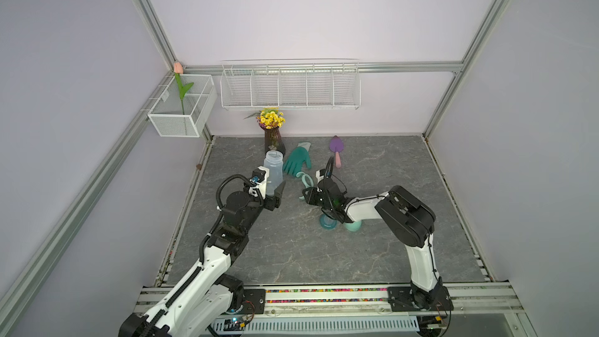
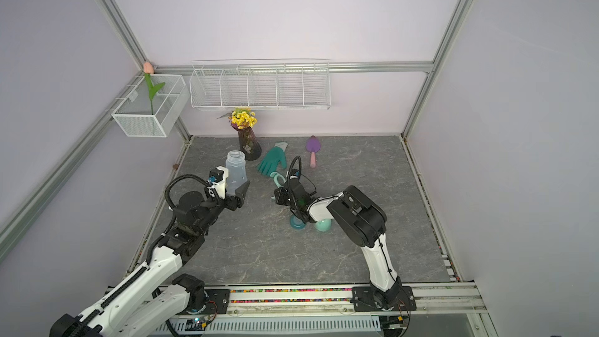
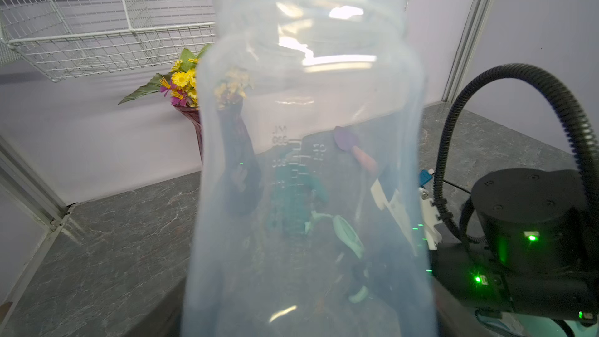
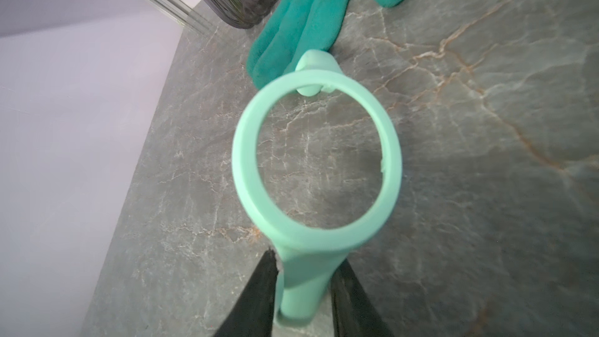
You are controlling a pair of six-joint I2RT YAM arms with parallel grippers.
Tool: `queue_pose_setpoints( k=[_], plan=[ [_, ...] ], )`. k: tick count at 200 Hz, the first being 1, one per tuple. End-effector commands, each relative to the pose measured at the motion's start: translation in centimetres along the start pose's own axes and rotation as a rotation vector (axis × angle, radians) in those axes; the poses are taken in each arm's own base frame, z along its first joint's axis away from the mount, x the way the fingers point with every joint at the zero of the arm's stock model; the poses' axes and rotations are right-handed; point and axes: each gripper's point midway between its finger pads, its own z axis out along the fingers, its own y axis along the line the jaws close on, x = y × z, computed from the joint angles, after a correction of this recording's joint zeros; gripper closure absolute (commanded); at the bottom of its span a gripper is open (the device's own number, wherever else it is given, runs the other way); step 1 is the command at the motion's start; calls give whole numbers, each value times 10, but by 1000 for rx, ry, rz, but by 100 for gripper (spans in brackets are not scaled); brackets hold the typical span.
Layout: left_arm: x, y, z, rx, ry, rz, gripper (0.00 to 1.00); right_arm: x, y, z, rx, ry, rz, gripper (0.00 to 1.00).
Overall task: Assemble the baby bottles
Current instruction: Pick up the handle at the center of the board.
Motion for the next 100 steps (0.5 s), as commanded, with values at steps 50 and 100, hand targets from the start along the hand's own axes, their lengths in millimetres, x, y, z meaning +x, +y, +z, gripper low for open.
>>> queue_pose_setpoints(
  k=[50,100],
  plan=[
    [-7,2,1,-5,-29,-15,100,-5,3,-4,-14,-38,-23,80],
    [-6,2,2,-5,-26,-15,100,-12,9,-13,1,-36,-118,87]
  ],
)
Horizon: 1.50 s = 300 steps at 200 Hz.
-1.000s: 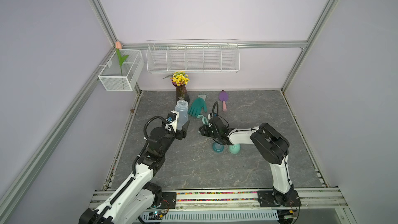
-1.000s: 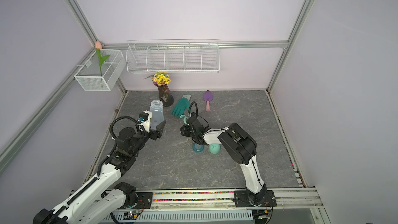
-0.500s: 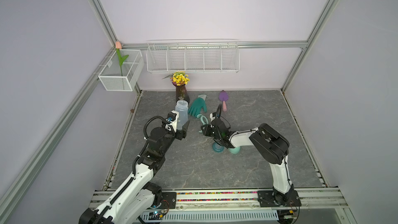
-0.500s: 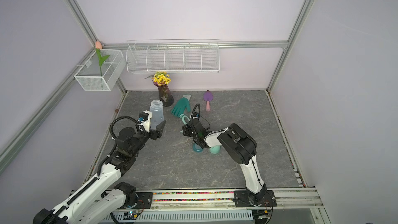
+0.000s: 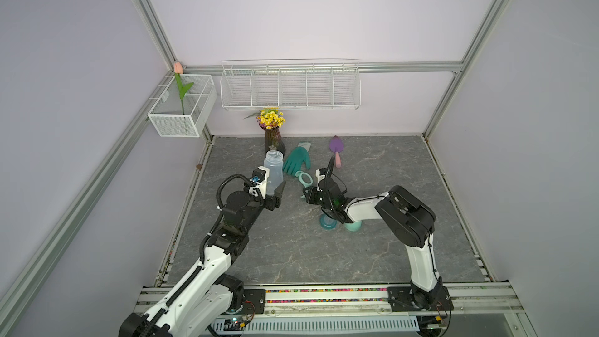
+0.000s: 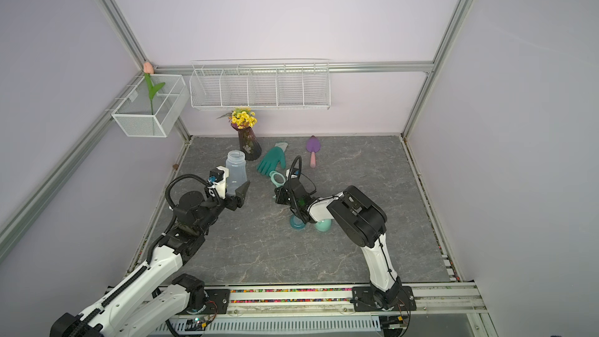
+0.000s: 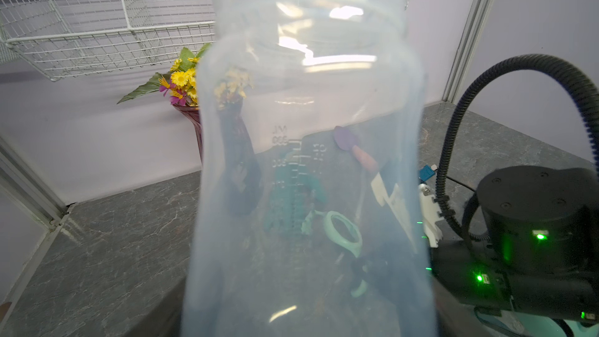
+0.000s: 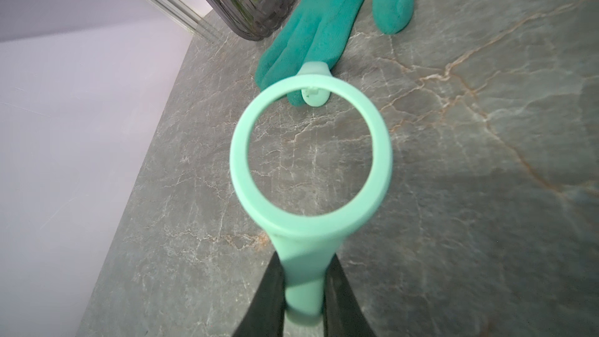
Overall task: Assemble the baby bottles
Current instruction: Pick up the handle at the center of the board, then put on the handle of the baby bottle.
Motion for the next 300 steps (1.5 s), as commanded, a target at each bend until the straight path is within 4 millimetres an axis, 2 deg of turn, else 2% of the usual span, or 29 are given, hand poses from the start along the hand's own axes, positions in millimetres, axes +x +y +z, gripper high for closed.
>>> queue_pose_setpoints(
  k=[1,38,78,115,131,146,176,201,256,300],
  plan=[
    [-7,2,1,-5,-29,-15,100,-7,6,-12,6,-10,-79,88],
    [-6,-4,3,31,-26,-12,100,-23,26,-32,-9,15,-195,93],
    [-14,-17,2,107,-60,-2,100,-65,43,-75,-8,52,-277,93],
    [-9,-47,1,283,-64,47,100,-110,67,-131,1,104,-412,93],
    [-6,-61,0,369,-57,79,100,-127,87,-161,-54,136,-478,93],
    [-5,-72,-1,440,-48,98,100,-133,110,-187,-129,176,-534,93],
    [-9,-89,-5,555,-43,120,100,-134,146,-228,-266,215,-593,93],
    [-13,-92,-5,574,-51,129,100,-126,169,-246,-390,244,-572,93],
    [-26,-93,-4,587,-80,144,100,-91,187,-250,-480,337,-598,93],
    [-32,-92,-3,576,-95,143,100,-74,188,-248,-502,377,-597,93]
  ],
)
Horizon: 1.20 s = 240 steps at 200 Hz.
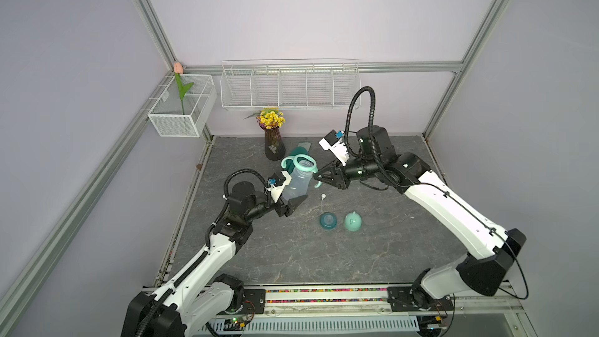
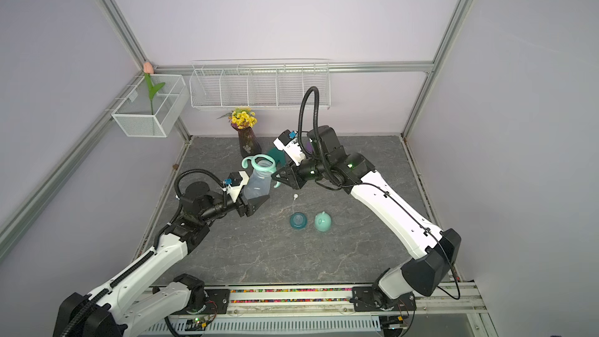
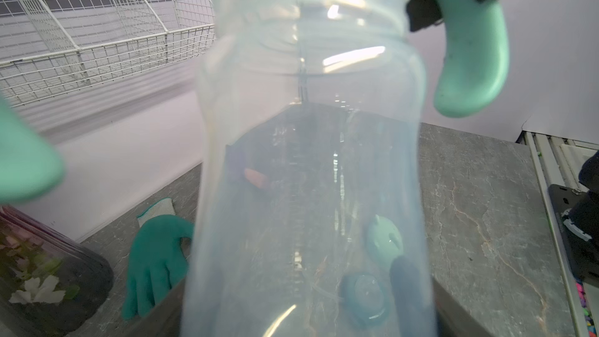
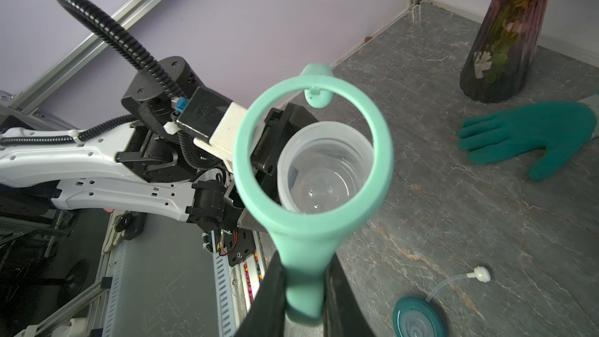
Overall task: Assemble the baby bottles
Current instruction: Put on the handle of the baby bottle.
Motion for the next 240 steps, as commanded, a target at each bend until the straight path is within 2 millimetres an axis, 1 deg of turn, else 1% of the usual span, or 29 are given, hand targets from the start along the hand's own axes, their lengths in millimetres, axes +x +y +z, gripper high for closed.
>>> queue_pose_setpoints(
  k=[1,19,46,71,89,106,131,160,176,240],
  plan=[
    [-22,3,-1,-2,-49,46,100,14,4,8,-43,40,-2,93],
    [-24,3,-2,-5,-55,51,100,18,3,11,-44,42,5,93],
    [-26,0,-3,9,-62,52,100,19,-7,12,9,35,5,93],
    [-27,-1,-3,15,-64,51,100,14,-17,8,73,9,-2,93],
    [-28,-1,-3,10,-67,53,100,10,-22,3,98,-19,2,93],
    [-28,0,-3,8,-67,52,100,10,-25,3,104,-23,16,93],
    [-29,2,-3,-5,-69,50,100,13,-22,9,63,-13,39,93],
    [-30,7,-4,-35,-69,52,100,17,-13,20,9,-9,61,93],
    [-30,9,-4,-43,-68,52,100,20,-14,25,7,-3,73,93],
    [-34,13,-8,-85,-97,64,100,27,-10,32,-24,29,110,93]
  ],
)
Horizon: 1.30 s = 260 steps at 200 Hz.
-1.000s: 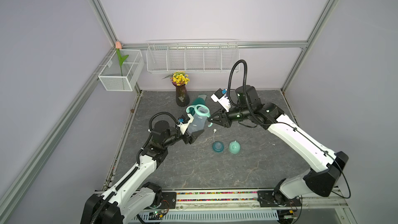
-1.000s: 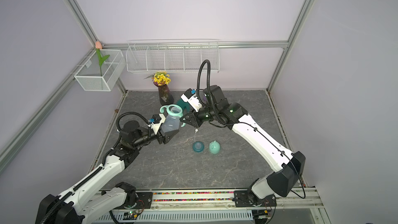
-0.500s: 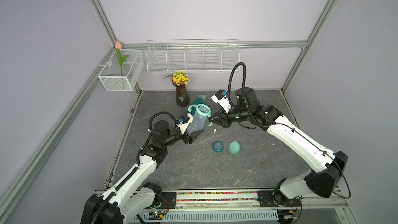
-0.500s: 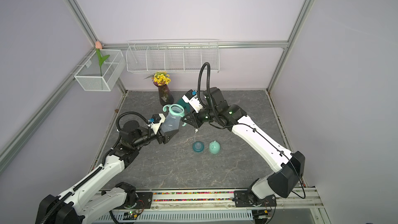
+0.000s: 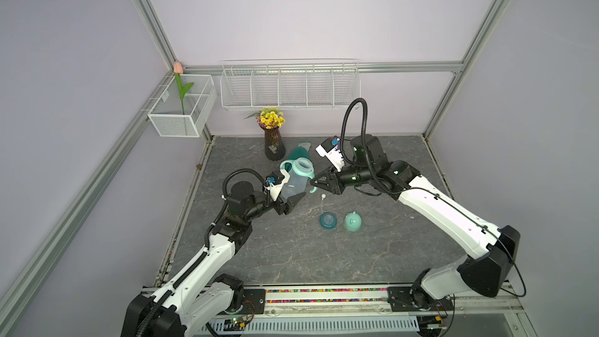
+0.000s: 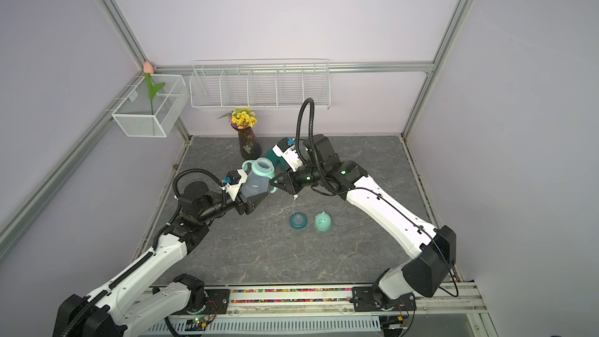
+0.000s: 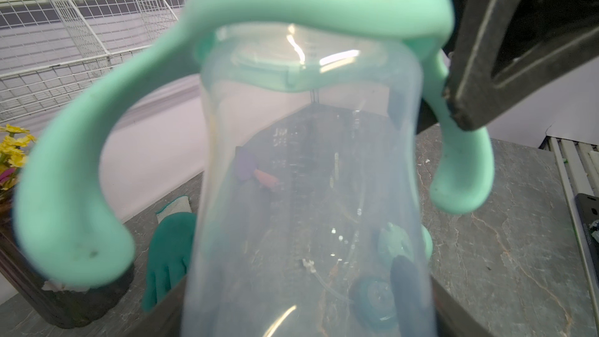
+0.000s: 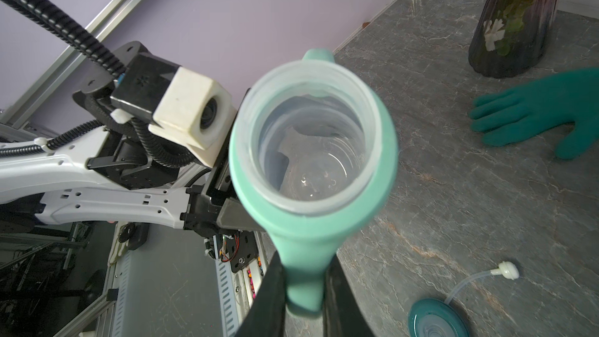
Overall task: Assemble the baby bottles
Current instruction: Put on the handle of the baby bottle.
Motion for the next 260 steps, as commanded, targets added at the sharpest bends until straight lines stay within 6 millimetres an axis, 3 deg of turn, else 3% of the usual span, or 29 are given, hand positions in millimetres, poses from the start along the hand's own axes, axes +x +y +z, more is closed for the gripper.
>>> queue_pose_setpoints(
  k=[1,44,67,82,111,149,171,213,233,260],
  plan=[
    [-29,4,-5,-27,-89,51,100,10,-1,11,-21,36,37,93],
    [-30,5,-6,-37,-95,48,100,15,2,20,-27,55,40,92],
    [-30,4,-5,-35,-95,48,100,16,2,20,-18,58,36,84],
    [-29,5,-6,-40,-95,48,100,15,2,16,-1,50,24,60],
    [-24,7,-5,-50,-89,46,100,8,2,2,45,11,-19,32],
    [-25,18,-7,-120,-100,40,100,6,-5,-23,151,-58,-92,16],
    [-24,33,-13,-223,-111,29,100,26,-32,-28,288,-57,-86,15],
    [-19,45,-26,-328,-115,17,100,108,-99,1,473,97,24,17],
    [-18,43,-29,-328,-107,12,100,139,-116,19,505,166,58,16],
    [-19,40,-32,-321,-114,14,100,166,-130,38,536,233,87,15]
  ],
)
